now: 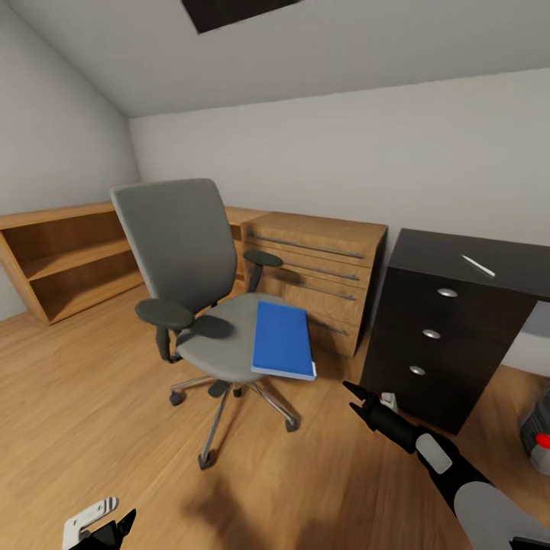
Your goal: In the bedroom, organize the workspace by keeping the computer under the desk, ensuring the monitor is on the desk, placing the keyboard on the desk next to the monitor, placing the mouse on the desk next to the keyboard, moving the folder from the swivel chair onto the desk next to the mouse, stacking the notebook on top of the folder with the pen on top of the notebook, and positioning the swivel chair next to the desk.
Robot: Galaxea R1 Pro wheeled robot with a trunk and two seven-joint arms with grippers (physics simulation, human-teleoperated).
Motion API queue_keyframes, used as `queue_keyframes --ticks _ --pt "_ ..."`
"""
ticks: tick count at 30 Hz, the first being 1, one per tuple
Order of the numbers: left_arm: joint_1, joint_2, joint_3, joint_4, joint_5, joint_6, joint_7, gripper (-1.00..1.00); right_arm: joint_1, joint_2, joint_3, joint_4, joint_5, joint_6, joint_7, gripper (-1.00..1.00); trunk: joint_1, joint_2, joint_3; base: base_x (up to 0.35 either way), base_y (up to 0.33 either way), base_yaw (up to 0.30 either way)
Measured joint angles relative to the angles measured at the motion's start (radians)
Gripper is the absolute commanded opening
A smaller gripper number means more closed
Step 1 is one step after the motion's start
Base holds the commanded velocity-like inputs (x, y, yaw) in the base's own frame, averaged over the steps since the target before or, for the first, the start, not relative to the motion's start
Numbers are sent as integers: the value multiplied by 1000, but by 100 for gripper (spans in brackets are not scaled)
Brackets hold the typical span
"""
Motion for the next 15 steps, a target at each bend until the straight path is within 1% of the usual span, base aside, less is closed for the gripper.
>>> queue_keyframes --ticks 5,15 --pt "0 0 0 1 0 0 0 100 0 1 2 -1 1 0 15 100 0 0 0 115 0 0" --pt "0 0 0 2 1 1 0 100 0 1 8 -2 3 1 81 100 0 0 0 18 0 0"
